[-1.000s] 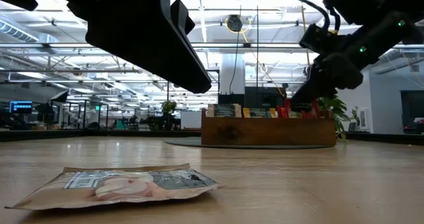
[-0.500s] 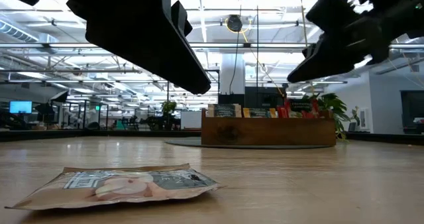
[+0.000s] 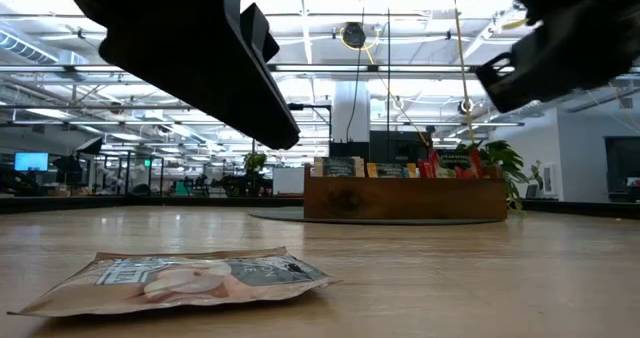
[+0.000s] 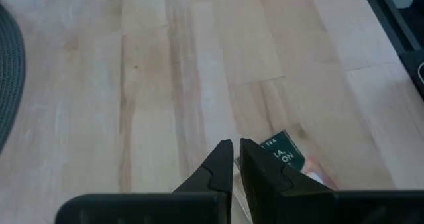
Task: Pick & Place Tea
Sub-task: Put the brown tea bag into the left section of the wooden organizer
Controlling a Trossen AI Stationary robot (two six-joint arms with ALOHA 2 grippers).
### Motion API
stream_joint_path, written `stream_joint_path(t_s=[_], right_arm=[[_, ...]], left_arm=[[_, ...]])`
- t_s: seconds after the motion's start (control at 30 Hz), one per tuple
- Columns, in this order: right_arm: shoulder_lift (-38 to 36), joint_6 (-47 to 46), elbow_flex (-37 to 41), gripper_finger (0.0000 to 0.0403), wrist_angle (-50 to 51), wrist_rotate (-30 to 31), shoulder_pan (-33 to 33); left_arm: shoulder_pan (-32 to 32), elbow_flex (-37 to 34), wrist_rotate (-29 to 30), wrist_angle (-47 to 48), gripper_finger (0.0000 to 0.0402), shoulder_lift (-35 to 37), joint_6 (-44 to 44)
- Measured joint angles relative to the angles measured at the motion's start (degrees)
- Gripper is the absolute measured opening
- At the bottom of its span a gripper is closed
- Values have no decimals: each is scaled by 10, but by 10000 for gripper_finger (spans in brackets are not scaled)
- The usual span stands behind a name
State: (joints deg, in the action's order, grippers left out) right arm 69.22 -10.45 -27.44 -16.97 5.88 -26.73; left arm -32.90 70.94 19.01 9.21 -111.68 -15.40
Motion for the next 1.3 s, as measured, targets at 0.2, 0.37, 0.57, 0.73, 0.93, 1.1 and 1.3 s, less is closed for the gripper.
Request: stream_joint_path(t_s=[0.2,0.37,0.57,0.73,0.93,1.1,1.3], right_arm=[[30,0,0,0,-8,52,-75],[85,1,0,0,-69,116,-107],[214,33,0,0,-214,104,-102],[278,67,-28,0,-292,105,-78],[312,23,-65,0,-292,28,-45],[360,27,-93,0,-317,14,-34],[395,22,-115,9,-334,-55,-23]], left_arm=[[1,0,0,-2,35,0,-4],[2,0,7,-7,35,0,-5],[7,0,32,23,35,0,-51],[12,0,-88,72,35,0,-92],[-19,0,-178,75,35,0,-104],[-37,0,-156,66,35,-3,-109],[-33,1,-140,41,35,-12,-105]])
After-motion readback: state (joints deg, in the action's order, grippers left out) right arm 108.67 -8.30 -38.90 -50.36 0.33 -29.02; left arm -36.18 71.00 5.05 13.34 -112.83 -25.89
